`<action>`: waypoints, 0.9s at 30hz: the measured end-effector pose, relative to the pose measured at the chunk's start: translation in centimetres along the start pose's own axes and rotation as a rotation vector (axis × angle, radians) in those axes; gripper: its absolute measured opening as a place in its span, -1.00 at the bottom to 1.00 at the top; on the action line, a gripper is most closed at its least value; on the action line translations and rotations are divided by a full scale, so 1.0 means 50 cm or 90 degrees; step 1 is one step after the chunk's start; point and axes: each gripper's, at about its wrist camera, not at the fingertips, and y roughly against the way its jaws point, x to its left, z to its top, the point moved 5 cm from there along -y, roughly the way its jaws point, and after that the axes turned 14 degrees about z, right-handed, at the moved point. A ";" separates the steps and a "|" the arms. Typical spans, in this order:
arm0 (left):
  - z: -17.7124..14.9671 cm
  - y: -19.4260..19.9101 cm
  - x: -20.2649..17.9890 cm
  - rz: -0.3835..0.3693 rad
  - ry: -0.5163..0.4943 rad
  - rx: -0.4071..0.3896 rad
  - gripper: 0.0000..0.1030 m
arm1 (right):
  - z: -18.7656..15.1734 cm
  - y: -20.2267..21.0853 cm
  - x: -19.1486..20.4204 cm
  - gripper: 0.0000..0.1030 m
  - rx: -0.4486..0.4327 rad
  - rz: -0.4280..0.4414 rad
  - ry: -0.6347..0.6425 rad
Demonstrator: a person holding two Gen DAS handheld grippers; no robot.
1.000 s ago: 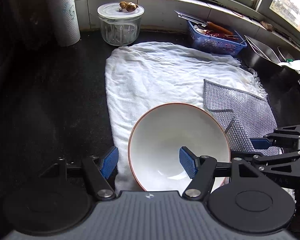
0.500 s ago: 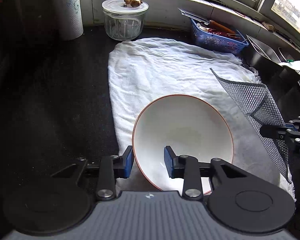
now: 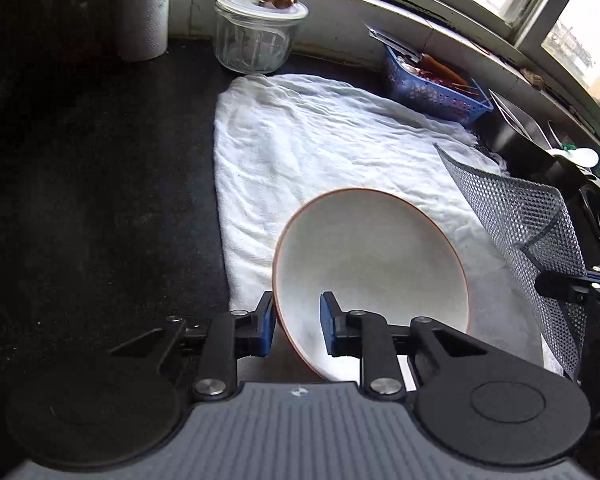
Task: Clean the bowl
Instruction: 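Lift the mesh cloth with the right gripper toward the bowl in the left gripper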
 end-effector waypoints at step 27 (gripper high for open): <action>0.019 0.063 -0.046 0.027 -0.015 -0.054 -0.84 | 0.024 0.046 0.069 -0.91 -0.051 -0.046 0.121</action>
